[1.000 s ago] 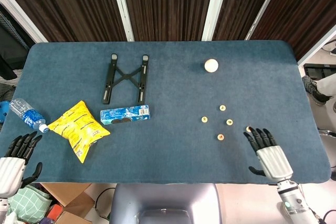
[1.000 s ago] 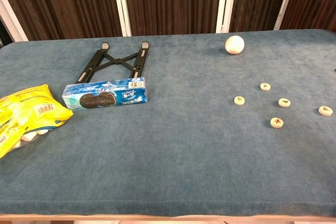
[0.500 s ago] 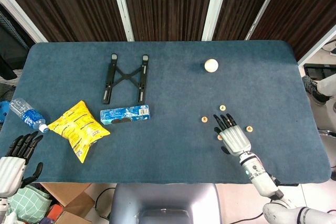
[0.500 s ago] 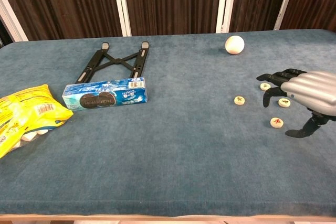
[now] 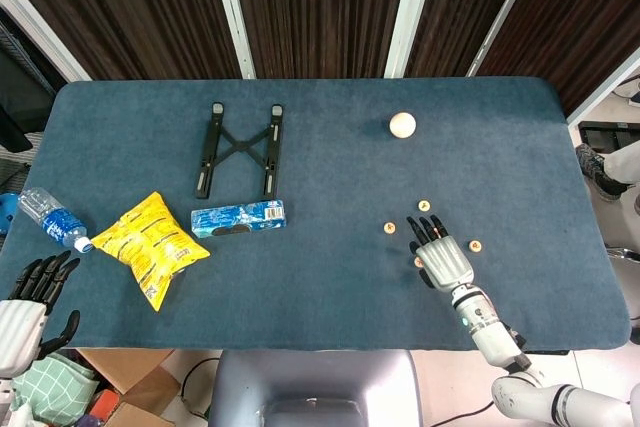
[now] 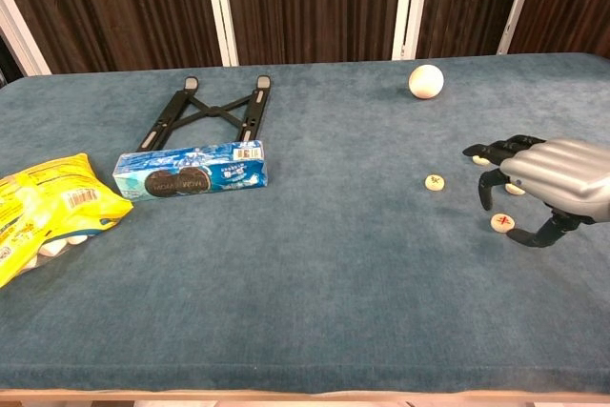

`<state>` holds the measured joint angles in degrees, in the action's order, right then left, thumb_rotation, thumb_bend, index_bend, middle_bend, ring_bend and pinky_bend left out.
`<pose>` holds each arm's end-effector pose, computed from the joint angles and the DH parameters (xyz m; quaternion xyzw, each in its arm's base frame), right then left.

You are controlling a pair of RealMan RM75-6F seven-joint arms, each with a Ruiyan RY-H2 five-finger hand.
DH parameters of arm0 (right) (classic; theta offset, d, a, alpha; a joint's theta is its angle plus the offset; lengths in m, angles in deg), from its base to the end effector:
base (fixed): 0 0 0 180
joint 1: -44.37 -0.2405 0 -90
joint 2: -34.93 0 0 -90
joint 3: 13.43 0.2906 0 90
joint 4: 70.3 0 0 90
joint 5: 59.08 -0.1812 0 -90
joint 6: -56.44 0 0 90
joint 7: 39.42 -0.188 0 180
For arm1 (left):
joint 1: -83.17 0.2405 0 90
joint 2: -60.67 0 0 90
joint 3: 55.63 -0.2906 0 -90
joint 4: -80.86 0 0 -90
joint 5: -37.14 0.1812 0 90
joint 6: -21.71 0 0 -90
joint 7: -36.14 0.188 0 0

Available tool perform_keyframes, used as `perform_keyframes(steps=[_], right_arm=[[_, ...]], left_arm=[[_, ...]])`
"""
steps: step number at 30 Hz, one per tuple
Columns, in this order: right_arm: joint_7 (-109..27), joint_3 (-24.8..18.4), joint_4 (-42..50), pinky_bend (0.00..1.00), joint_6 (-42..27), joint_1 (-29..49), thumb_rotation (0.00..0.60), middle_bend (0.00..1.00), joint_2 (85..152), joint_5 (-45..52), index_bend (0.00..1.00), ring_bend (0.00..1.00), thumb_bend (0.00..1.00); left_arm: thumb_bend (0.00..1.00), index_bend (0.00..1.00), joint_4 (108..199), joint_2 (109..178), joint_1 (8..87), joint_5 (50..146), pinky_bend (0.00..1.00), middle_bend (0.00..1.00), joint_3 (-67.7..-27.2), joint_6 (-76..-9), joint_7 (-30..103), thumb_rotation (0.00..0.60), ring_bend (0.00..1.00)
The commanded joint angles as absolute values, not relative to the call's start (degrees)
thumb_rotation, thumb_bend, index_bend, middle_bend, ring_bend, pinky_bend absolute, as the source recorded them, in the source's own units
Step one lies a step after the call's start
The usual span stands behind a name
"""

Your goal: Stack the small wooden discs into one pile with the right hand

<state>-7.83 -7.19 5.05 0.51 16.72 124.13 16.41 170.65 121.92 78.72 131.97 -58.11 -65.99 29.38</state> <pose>-0.2751 -0.3461 -0.0032 0.7882 -0.2758 0.2297 0.4999 -0.3212 0.2044 0.2005 -0.6412 -0.3817 -0.4020 0.5306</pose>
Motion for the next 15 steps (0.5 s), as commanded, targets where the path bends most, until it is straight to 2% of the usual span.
perform_keyframes(steps=[1, 8, 15], right_arm=[[-7.88, -7.4, 4.61, 0.0, 0.52, 16.58, 0.6, 0.0, 124.38, 15.91, 0.53, 0.0, 0.46], [-7.97, -7.65, 3.22, 0.0, 1.06, 15.89, 0.6, 0.0, 125.15, 14.44, 0.53, 0.0, 0.46], [-8.42, -7.89, 2.7, 0.0, 0.59, 15.44, 0.6, 0.0, 125.64, 13.97, 0.59, 0.0, 0.47]], left_arm=[[0.49, 0.0, 170.68, 121.92, 78.68, 131.93, 0.07, 0.0, -58.08, -65.92, 29.43, 0.6, 0.0], [0.49, 0.0, 170.7, 121.93, 78.59, 131.8, 0.07, 0.0, -58.08, -65.67, 29.55, 0.6, 0.0], [0.49, 0.0, 170.73, 121.94, 78.59, 131.71, 0.07, 0.0, -58.03, -65.71, 29.5, 0.6, 0.0]])
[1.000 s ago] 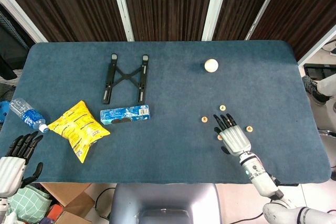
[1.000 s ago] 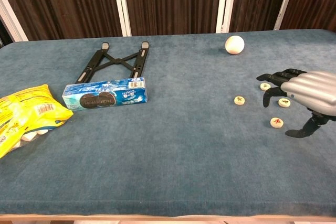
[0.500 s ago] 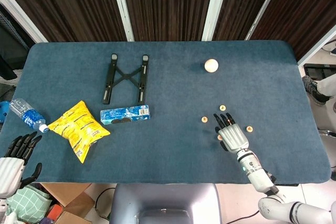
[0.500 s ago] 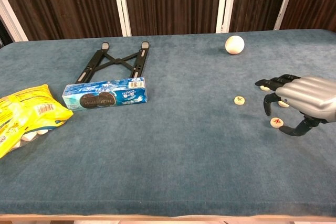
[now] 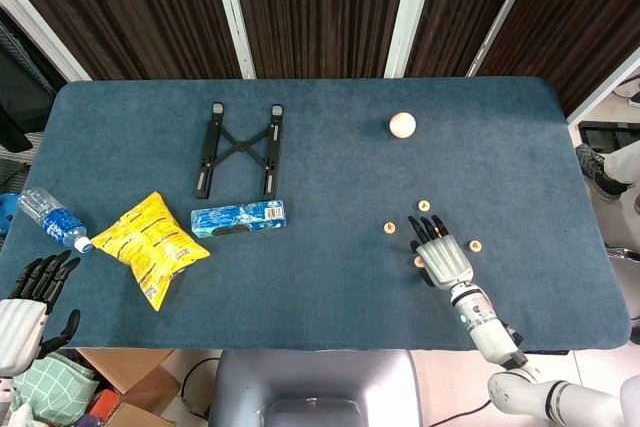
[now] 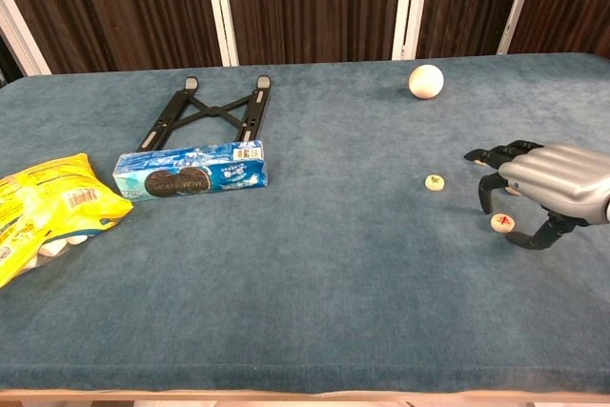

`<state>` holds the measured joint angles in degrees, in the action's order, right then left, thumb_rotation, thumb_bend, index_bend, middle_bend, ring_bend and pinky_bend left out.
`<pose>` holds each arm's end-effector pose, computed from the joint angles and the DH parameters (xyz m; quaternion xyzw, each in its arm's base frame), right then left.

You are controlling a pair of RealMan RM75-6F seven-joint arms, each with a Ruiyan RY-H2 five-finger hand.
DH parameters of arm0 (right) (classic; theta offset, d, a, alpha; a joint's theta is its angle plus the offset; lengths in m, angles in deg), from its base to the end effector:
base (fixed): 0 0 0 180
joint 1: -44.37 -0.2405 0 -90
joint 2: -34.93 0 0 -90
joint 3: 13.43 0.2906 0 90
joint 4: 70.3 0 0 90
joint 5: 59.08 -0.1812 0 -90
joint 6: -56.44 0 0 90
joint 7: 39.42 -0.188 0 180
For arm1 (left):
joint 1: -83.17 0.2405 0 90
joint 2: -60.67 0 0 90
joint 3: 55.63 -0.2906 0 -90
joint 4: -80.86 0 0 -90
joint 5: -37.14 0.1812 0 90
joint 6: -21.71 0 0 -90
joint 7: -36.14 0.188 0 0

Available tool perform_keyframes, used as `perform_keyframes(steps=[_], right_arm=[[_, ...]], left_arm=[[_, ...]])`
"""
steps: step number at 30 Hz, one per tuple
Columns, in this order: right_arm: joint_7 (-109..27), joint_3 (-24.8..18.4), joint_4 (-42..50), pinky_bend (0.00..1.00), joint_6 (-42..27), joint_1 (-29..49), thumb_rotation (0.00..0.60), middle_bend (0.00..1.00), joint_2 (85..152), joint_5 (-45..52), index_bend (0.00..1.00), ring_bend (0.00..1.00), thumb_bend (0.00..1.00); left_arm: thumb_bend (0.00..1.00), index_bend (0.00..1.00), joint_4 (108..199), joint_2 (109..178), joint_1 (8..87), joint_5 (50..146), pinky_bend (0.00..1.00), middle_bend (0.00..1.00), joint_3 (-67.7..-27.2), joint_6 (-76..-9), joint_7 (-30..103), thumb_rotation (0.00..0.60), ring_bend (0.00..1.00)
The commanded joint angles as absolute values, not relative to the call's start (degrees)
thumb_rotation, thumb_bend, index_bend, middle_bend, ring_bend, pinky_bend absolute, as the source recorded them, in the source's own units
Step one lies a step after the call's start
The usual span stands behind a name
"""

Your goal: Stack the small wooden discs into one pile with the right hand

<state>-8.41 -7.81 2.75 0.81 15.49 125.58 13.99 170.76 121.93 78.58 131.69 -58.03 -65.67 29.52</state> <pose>-0.2795 -0.3521 -0.0101 0.7843 -0.2868 0.2224 0.5031 -0.3216 0.2055 0.2001 -0.6410 -0.3828 -0.4005 0.5312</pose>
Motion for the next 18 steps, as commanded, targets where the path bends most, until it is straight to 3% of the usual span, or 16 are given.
perform_keyframes(steps=[1, 18], right_arm=[[-8.41, -7.94, 2.72, 0.0, 0.49, 15.43, 0.6, 0.0, 125.64, 13.92, 0.59, 0.0, 0.47], [-9.8, -7.28, 3.97, 0.0, -1.78, 15.23, 0.6, 0.04, 124.3, 12.61, 0.68, 0.0, 0.52]], left_arm=[[0.49, 0.0, 170.7, 121.93, 78.62, 131.74, 0.07, 0.0, -58.05, -65.76, 29.46, 0.6, 0.0], [0.49, 0.0, 170.74, 121.91, 78.72, 131.51, 0.07, 0.0, -57.96, -65.87, 29.44, 0.6, 0.0]])
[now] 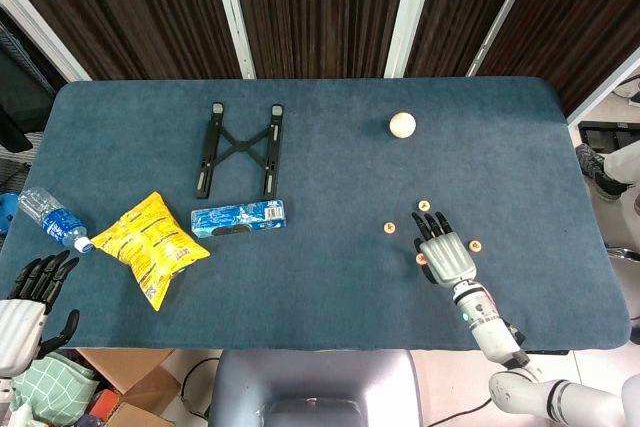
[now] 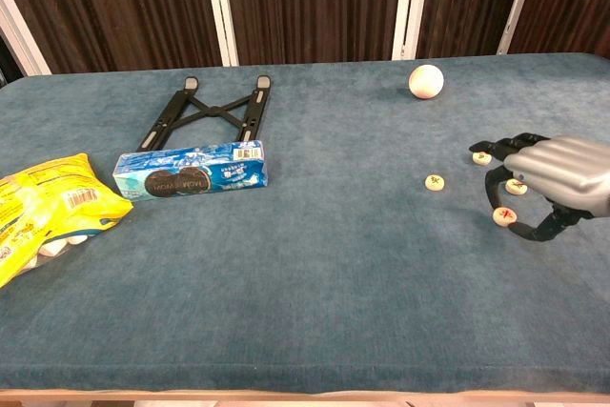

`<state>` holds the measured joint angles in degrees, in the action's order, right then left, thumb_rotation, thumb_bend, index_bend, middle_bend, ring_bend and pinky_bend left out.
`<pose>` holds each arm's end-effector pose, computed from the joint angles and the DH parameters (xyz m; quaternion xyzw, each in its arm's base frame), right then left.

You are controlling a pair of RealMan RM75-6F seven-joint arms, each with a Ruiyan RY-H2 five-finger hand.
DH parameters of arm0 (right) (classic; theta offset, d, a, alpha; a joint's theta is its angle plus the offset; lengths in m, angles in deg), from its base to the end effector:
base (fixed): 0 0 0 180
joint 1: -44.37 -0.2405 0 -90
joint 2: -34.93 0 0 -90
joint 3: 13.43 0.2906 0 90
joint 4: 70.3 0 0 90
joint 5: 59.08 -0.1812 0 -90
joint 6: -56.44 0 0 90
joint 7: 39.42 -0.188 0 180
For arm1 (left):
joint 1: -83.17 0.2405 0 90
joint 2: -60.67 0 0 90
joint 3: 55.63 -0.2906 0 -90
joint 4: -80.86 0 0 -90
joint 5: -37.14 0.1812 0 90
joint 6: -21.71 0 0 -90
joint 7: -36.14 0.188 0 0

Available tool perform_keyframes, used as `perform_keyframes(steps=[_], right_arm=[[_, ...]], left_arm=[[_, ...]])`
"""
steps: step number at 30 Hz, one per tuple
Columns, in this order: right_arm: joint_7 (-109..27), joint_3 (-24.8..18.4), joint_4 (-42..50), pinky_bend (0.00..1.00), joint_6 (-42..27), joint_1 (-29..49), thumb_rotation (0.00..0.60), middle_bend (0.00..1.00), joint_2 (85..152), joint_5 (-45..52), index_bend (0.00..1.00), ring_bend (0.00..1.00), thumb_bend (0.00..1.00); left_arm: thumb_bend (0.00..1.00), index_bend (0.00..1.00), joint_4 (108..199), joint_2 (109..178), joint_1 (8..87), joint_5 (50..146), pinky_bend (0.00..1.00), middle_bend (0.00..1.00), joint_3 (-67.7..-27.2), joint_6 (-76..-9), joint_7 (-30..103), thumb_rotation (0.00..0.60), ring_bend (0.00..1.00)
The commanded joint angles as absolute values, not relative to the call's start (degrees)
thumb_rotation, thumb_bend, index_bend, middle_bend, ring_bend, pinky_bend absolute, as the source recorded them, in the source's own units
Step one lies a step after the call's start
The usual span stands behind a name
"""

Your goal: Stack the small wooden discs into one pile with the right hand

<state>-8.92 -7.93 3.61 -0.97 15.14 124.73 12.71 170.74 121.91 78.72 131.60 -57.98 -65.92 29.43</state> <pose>-0.2790 -0.3560 -0.0001 0.7728 -0.2914 0.2312 0.5142 -0.3219 0.2050 0.2012 -0.6390 -0.3827 -0.4016 0.5329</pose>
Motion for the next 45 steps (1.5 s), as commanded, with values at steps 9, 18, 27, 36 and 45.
perform_keyframes(steps=[9, 18, 27, 36, 45], right_arm=[[-10.07, -3.37, 0.0, 0.0, 0.03, 12.76, 0.6, 0.06, 125.21, 7.62, 0.67, 0.0, 0.52], [-8.87, -3.54, -4.96, 0.0, 1.6, 11.66, 0.6, 0.06, 127.43, 4.75, 0.67, 0.0, 0.52], [-8.14, -3.49, -6.87, 0.0, 2.33, 10.91, 0.6, 0.06, 128.37, 2.97, 0.67, 0.0, 0.52], [-7.45, -3.8, -6.84, 0.0, 2.42, 10.7, 0.6, 0.06, 128.28, 1.95, 0.59, 0.0, 0.52], [-6.76, -4.12, -5.81, 0.0, 1.98, 10.77, 0.6, 0.06, 127.43, 1.23, 0.5, 0.0, 0.52]], left_arm=[[0.49, 0.0, 170.93, 122.03, 78.71, 131.48, 0.07, 0.0, -57.96, -65.76, 30.18, 0.6, 0.0], [0.49, 0.0, 170.82, 121.99, 78.75, 131.4, 0.07, 0.0, -57.95, -65.76, 30.08, 0.6, 0.0], [0.49, 0.0, 170.85, 122.04, 78.77, 131.34, 0.07, 0.0, -57.93, -65.74, 30.18, 0.6, 0.0], [0.49, 0.0, 170.93, 122.06, 78.63, 131.14, 0.07, 0.0, -57.87, -65.4, 30.34, 0.6, 0.0], [0.49, 0.0, 170.93, 122.08, 78.57, 131.02, 0.07, 0.0, -57.82, -65.26, 30.35, 0.6, 0.0]])
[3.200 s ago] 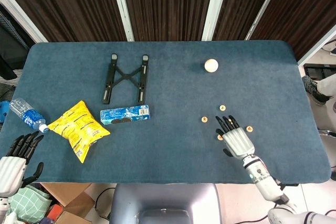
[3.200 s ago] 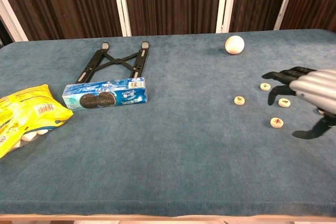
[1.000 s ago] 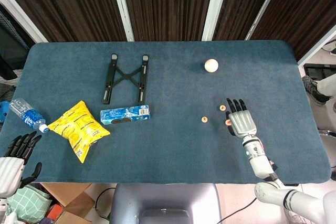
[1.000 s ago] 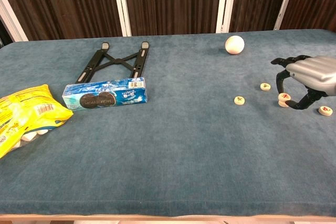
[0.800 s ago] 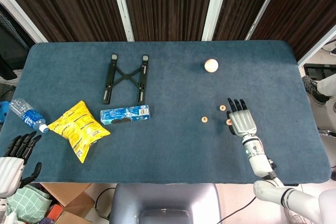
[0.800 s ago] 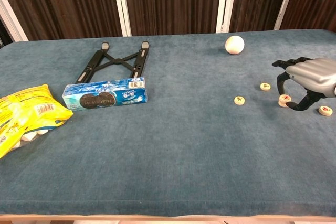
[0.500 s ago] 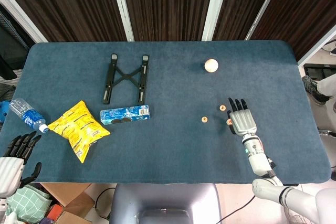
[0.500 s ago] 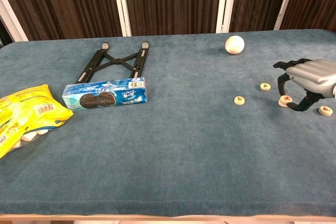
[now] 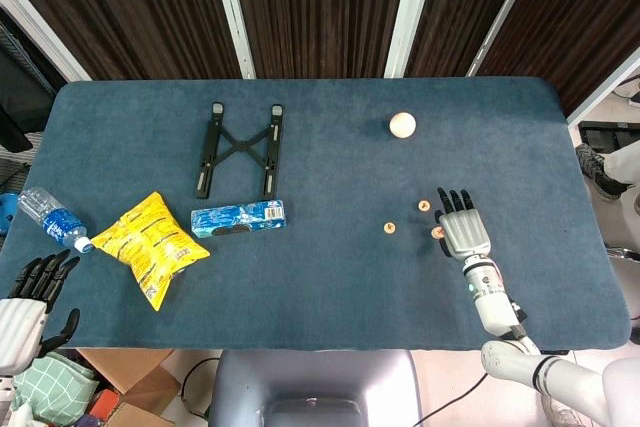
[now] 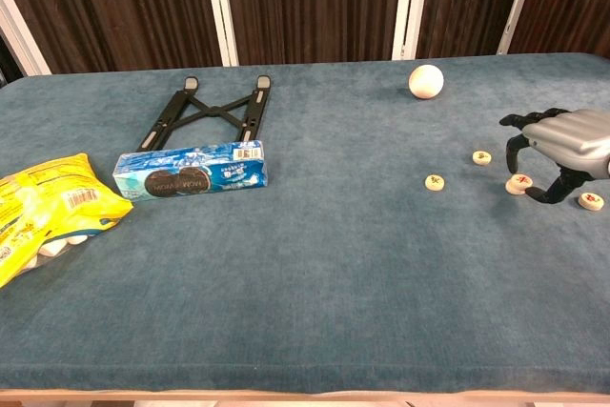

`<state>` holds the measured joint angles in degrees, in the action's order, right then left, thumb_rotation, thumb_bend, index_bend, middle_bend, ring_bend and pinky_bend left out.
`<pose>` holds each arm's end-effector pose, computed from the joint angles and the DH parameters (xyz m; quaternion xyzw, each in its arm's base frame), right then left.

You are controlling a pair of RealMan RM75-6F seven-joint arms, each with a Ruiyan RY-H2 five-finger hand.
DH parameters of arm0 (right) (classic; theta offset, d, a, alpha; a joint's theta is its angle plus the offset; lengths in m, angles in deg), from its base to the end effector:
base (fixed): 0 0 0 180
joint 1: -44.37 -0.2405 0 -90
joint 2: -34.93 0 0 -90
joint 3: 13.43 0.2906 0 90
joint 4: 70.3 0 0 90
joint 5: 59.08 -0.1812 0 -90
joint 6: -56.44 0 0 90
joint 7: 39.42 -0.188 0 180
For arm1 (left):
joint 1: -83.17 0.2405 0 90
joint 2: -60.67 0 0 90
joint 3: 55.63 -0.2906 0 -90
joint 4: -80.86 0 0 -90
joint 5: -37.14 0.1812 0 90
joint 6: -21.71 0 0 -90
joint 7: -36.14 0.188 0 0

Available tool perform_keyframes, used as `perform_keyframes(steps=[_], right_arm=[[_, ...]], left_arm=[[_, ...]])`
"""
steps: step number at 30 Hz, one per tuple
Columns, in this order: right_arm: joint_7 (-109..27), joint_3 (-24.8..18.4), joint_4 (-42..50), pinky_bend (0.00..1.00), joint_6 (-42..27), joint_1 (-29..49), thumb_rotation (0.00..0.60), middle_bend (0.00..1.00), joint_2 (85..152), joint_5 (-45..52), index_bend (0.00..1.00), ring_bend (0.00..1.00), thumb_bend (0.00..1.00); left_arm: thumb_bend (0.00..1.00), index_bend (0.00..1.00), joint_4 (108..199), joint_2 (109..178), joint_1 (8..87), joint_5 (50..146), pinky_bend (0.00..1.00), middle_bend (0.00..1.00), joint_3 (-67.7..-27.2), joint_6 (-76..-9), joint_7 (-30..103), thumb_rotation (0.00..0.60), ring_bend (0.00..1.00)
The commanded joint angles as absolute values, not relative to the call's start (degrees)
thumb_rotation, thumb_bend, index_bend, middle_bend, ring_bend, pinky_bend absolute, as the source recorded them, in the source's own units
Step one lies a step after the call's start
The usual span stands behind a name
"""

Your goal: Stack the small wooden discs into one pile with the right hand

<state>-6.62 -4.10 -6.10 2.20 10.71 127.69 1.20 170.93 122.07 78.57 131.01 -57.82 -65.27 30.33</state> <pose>-0.3023 -0.4030 0.0127 0.7283 -0.3169 0.1917 0.5766 -0.3231 0.2065 0.1995 -0.6398 -0.3828 -0.3955 0.5363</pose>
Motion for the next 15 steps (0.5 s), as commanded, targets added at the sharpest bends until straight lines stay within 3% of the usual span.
perform_keyframes(steps=[1, 15], right_arm=[[-6.9, -4.14, -5.61, 0.0, 1.89, 10.8, 0.6, 0.06, 127.25, 1.29, 0.5, 0.0, 0.52], [-14.69, -8.51, 4.07, 0.0, -4.84, 17.56, 0.6, 0.05, 117.93, 7.34, 0.46, 0.0, 0.52]], left_arm=[[0.49, 0.0, 170.95, 122.08, 78.58, 131.02, 0.07, 0.0, -57.83, -65.26, 30.35, 0.6, 0.0], [0.49, 0.0, 171.06, 122.06, 78.72, 131.41, 0.07, 0.0, -57.98, -65.61, 30.35, 0.6, 0.0]])
